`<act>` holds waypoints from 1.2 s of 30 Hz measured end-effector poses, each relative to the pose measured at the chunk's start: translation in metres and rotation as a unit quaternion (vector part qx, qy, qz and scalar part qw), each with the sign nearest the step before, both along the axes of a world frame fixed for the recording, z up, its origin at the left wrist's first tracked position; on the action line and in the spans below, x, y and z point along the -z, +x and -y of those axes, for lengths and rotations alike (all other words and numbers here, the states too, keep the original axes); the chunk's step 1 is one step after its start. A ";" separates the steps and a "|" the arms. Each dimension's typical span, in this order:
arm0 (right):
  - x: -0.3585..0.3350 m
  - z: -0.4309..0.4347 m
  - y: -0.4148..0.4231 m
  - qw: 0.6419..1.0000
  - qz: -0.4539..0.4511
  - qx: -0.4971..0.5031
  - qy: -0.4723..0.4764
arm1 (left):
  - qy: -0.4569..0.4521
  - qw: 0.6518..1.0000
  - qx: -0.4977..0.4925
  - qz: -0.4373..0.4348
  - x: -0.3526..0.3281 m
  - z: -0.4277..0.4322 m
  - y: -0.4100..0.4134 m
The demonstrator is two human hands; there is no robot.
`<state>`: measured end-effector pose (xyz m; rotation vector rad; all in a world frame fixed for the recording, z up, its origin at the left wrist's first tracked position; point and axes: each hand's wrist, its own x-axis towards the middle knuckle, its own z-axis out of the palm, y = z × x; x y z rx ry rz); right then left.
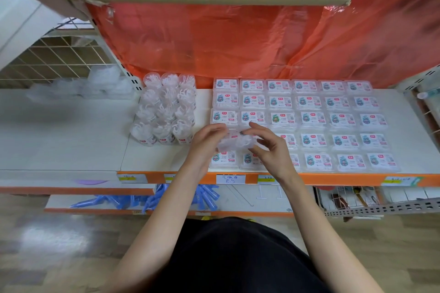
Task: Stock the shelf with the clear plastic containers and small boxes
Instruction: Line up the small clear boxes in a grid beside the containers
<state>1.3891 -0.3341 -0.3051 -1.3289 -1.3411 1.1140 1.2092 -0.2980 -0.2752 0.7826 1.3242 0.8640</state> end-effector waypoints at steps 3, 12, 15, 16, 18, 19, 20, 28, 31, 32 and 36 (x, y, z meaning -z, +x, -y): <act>-0.002 0.001 0.001 0.999 -0.040 0.002 -0.016 | 0.020 1.000 0.002 0.020 0.004 0.003 0.000; -0.013 -0.006 -0.007 0.964 -0.177 0.096 -0.173 | 0.133 0.989 0.065 0.013 -0.002 0.007 -0.002; -0.012 -0.006 -0.009 0.964 -0.174 0.105 -0.172 | 0.143 0.987 0.078 -0.010 0.001 0.008 -0.002; -0.011 -0.005 -0.009 0.962 -0.179 0.109 -0.174 | 0.138 0.988 0.072 -0.019 0.003 0.007 -0.002; -0.010 -0.004 -0.009 0.958 -0.192 0.120 -0.176 | 0.114 0.992 0.051 -0.024 0.006 0.006 -0.002; -0.011 -0.004 -0.009 0.955 -0.199 0.129 -0.177 | 0.097 0.994 0.041 -0.018 0.007 0.005 -0.003; -0.010 -0.003 -0.009 0.953 -0.206 0.138 -0.177 | 0.078 0.996 0.033 -0.009 0.009 0.004 -0.003; -0.011 -0.001 -0.014 0.943 -0.224 0.147 -0.197 | 0.054 0.995 0.085 -0.020 0.007 0.008 0.007; -0.008 0.002 -0.007 0.976 -0.107 0.110 -0.158 | 0.069 0.992 0.095 -0.044 0.006 0.003 0.006; -0.008 0.004 -0.003 0.987 -0.053 0.091 -0.120 | 0.075 0.990 0.104 -0.054 0.004 0.000 0.005; -0.011 0.005 0.012 0.992 0.126 0.002 0.011 | 0.085 0.977 0.175 -0.090 -0.003 -0.009 0.000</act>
